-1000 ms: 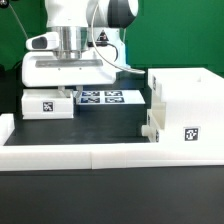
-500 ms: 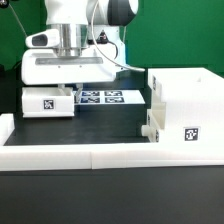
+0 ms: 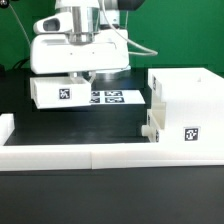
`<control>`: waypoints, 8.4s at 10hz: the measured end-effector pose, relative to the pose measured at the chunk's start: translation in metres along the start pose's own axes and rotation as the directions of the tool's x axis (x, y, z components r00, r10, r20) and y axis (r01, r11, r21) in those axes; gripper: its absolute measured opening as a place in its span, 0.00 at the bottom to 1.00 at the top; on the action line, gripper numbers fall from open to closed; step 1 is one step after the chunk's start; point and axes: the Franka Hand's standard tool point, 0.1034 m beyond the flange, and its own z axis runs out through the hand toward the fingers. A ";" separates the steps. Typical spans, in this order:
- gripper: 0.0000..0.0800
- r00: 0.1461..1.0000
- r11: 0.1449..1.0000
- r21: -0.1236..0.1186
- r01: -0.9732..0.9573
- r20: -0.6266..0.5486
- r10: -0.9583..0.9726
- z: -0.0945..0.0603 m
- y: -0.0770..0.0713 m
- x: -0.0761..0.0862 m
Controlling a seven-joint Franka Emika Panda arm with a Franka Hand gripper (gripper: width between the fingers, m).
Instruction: Assemble drawer
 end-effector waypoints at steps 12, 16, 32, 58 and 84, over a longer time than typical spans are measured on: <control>0.05 0.989 0.987 0.060 0.149 0.005 -0.149 -0.007 -0.031 0.076; 0.05 0.861 0.859 0.064 0.508 -0.006 -0.508 -0.004 -0.014 0.083; 0.05 0.393 0.390 0.116 0.914 -0.006 -0.919 0.010 -0.025 0.102; 0.05 0.369 0.366 0.114 0.924 0.000 -0.930 0.009 -0.030 0.112; 0.05 0.269 0.269 0.121 0.956 0.012 -0.963 0.010 -0.032 0.115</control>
Offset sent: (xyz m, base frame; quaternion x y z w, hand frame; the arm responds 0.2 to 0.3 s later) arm 0.0461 0.0178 0.0168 0.0267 -0.0129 0.0174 0.9994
